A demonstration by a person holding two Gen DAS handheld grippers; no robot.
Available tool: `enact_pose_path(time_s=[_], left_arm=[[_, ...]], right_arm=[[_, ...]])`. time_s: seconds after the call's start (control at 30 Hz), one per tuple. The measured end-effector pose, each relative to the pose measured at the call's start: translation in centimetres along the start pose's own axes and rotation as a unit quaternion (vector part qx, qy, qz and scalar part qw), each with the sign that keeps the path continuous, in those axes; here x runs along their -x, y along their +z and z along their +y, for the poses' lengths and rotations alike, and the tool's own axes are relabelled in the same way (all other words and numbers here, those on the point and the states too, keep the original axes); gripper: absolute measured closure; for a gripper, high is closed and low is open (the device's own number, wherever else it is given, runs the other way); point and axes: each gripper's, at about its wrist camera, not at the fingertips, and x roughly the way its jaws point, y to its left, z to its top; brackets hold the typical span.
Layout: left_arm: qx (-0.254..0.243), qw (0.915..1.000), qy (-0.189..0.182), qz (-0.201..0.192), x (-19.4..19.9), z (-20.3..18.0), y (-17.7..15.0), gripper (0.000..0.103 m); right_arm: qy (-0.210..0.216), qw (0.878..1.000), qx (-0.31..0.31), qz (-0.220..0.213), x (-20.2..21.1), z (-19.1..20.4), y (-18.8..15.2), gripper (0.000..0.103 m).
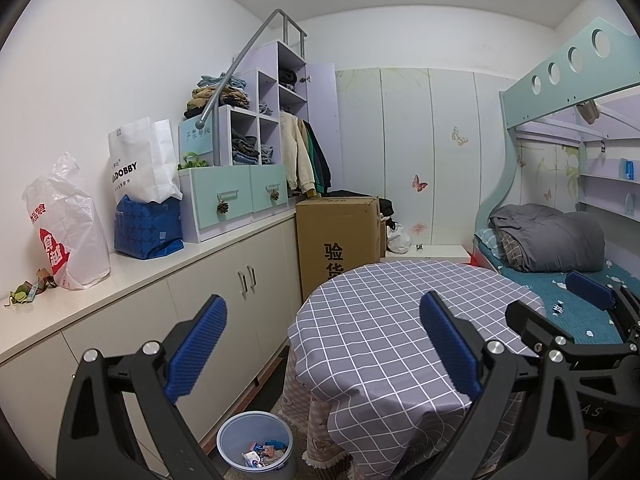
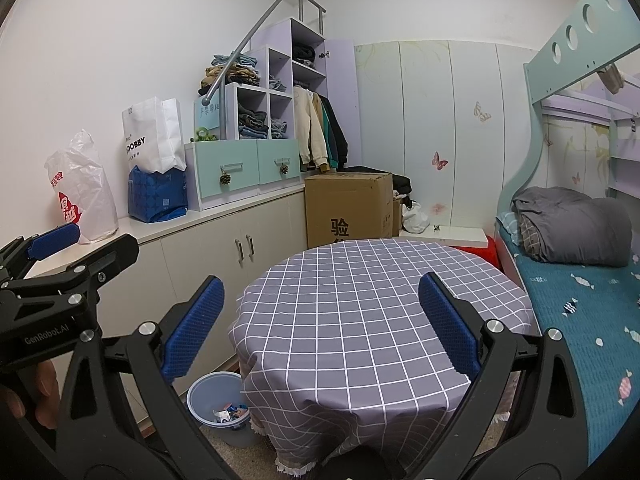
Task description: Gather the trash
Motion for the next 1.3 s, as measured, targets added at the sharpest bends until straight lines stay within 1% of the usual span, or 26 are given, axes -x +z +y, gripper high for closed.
enact_pose_path(time_s=[1.3], left_arm=[[-0.009,0.9999,-0.008,0.003,-0.4,1.4,-0.6,0.008]], right_arm=[[-0.003,1.0,-0.008,0.003,0.2,0.2,-1.1,0.007]])
